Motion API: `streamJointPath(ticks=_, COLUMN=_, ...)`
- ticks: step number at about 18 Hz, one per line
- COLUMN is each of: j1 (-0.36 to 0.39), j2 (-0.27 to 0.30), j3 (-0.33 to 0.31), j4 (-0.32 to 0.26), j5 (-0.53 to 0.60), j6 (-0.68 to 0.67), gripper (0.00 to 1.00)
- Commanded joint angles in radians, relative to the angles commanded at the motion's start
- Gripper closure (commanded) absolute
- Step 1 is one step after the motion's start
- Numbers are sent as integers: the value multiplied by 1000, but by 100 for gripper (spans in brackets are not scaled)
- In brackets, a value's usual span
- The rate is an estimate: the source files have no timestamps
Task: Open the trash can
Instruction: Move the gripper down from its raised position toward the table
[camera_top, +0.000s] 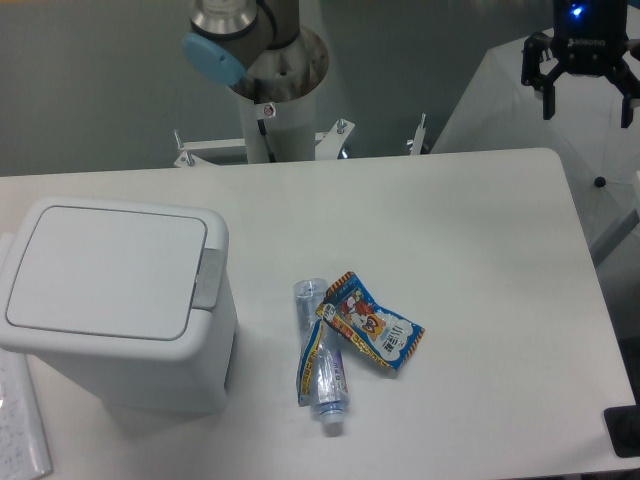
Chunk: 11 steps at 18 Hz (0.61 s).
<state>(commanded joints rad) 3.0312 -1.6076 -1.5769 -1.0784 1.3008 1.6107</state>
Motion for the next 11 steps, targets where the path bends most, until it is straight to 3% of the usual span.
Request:
streamJointPath(ticks=4, j1=-18, j2=-3, j3=3, j4=0, j5=-3, j6=-30, gripper=0)
streamJointPath(ticks=8, j1=-74, j2=-21, j3=2, j4=8, j5=-6, j6=-280, gripper=0)
streamJointPath(ticks=11, j1=-116, j2=-43, j3=9, j4=67, j5=-6, j6=-394, gripper=0)
